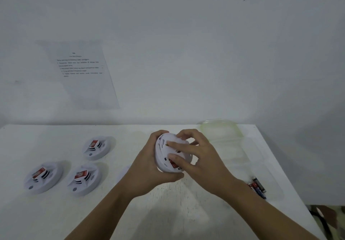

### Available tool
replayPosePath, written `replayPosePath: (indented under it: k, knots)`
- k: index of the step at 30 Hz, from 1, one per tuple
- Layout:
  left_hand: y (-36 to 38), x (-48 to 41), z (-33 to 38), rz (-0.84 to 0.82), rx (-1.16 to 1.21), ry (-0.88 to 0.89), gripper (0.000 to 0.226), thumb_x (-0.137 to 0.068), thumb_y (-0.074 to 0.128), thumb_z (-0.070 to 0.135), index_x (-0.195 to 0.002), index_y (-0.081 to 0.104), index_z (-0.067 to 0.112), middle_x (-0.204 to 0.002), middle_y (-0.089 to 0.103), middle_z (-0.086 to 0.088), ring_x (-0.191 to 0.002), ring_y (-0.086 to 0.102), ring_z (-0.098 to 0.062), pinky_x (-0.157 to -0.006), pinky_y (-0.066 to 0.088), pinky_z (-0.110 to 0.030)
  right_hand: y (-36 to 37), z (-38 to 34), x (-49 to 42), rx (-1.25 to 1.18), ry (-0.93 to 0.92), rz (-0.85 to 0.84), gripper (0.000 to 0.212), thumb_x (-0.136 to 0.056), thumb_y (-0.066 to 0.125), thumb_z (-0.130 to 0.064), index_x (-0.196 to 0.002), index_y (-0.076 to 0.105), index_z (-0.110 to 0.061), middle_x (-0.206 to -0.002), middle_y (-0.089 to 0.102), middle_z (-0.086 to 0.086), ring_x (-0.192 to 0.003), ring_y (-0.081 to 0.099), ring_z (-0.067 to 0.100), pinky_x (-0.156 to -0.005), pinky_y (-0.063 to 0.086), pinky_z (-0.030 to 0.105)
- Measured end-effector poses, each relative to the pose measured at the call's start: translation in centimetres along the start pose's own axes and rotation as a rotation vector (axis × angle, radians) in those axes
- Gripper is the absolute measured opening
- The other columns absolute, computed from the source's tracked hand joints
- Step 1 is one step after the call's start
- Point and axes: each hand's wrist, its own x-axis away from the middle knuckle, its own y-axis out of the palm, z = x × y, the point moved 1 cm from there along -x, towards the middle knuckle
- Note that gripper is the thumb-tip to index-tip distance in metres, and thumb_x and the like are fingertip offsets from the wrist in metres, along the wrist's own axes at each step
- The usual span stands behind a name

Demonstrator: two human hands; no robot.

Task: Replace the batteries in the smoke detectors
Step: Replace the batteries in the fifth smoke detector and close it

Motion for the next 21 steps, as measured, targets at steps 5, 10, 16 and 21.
replayPosePath:
  k: [5, 10, 16, 21]
  knots:
    - [0.6, -0.4, 0.1, -0.044, 0.034, 0.003, 0.074, -0.075, 0.086, 0.000, -0.130, 0.048, 0.030, -0.126, 0.059, 0.029, -0.122, 0.058, -0.004, -0.101, 0.054, -0.027, -1.4, 0.4, -0.3, 0.072, -0.012, -0.020, 0.040, -0.088, 0.057, -0.062, -0.121, 0.068, -0.044, -0.128, 0.050, -0.023, -0.119, 0.044, 0.001, -0.092, 0.046, 0.016]
    - [0.9, -0.8, -0.2, -0.035, -0.012, -0.002, 0.077, -0.076, 0.084, -0.005, -0.138, 0.045, 0.019, -0.132, 0.061, 0.015, -0.123, 0.059, -0.010, -0.101, 0.055, -0.031, -1.9, 0.6, -0.3, 0.150, -0.050, 0.005, 0.049, -0.086, 0.054, -0.066, -0.123, 0.069, -0.038, -0.127, 0.052, -0.017, -0.114, 0.044, -0.001, -0.092, 0.045, 0.014]
    - [1.5, -1.8, 1.0, -0.090, -0.082, 0.013, 0.063, -0.086, 0.061, 0.013, -0.141, 0.033, 0.004, -0.151, 0.042, -0.012, -0.097, 0.064, 0.011, -0.104, 0.039, -0.013, -2.0, 0.1, -1.0, 0.299, -0.170, 0.206, 0.047, -0.087, 0.059, -0.058, -0.114, 0.073, -0.022, -0.113, 0.067, -0.003, -0.100, 0.058, 0.012, -0.081, 0.051, 0.021]
    - [1.8, -1.3, 0.9, 0.024, -0.033, -0.001, 0.083, -0.072, 0.090, 0.013, -0.130, 0.040, 0.042, -0.138, 0.048, 0.026, -0.124, 0.049, 0.011, -0.107, 0.046, -0.019, -2.1, -0.2, -1.5, 0.226, -0.057, 0.235, 0.049, -0.083, 0.061, -0.062, -0.112, 0.076, -0.025, -0.105, 0.064, -0.007, -0.093, 0.059, 0.011, -0.075, 0.057, 0.031]
